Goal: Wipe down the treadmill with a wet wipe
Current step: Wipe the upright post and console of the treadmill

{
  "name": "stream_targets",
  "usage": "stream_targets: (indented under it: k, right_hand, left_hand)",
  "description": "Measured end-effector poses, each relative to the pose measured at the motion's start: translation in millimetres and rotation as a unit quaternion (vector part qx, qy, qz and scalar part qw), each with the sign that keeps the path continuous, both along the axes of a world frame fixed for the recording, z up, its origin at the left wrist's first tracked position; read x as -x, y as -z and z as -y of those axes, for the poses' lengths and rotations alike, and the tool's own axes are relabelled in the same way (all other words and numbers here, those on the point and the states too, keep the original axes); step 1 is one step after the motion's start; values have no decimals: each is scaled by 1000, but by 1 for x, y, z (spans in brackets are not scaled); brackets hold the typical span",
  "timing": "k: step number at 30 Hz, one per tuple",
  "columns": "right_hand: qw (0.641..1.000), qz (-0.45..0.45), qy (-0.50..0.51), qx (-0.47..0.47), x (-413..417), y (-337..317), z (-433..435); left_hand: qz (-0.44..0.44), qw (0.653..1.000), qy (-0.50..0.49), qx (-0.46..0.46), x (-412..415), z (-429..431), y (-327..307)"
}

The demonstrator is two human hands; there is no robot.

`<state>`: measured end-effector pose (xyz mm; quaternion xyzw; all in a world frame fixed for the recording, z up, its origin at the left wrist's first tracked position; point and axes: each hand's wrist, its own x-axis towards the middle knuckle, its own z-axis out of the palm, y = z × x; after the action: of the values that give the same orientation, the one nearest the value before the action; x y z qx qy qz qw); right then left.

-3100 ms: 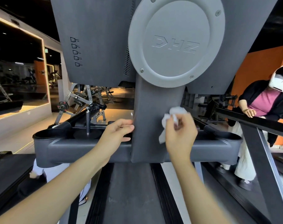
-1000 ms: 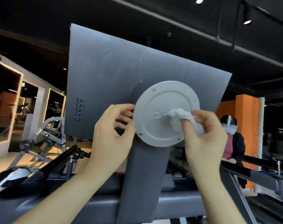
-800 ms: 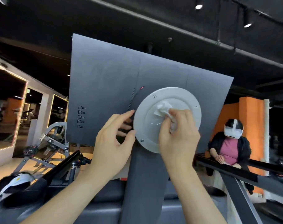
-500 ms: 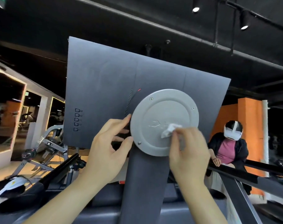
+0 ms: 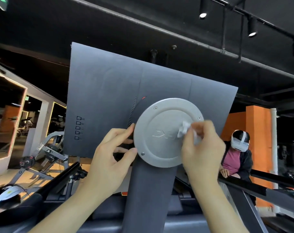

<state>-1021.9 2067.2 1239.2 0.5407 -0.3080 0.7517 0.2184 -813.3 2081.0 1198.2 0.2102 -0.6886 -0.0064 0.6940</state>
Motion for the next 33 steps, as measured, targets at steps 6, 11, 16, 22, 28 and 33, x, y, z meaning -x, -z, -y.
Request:
stream_targets:
  k: [6,11,16,22,28,33]
  right_hand:
    - [986,-167,-2,21,-45,7,-5]
    - [992,-97,51,-60,6,36,3]
    - [999,-27,18,42,-14,-40,-18]
    - [973,-225,47,3,-48,38,0]
    - [997,-41,45,-56,21,-1,-6]
    - [997,-46,-6,69,-41,-56,-25]
  left_hand:
    - [-5,1000,0,-5,-1,-1,-2]
    - [10,1000,6,-27,-4,-3,-3]
    - [11,999,11,-37,-6,-4,-3]
    - [26,998,4,-49,-9,-8,-8]
    - [34,998,2,-57,-11,-9,-10]
    - [37,997,11,-63,-13,-10,-9]
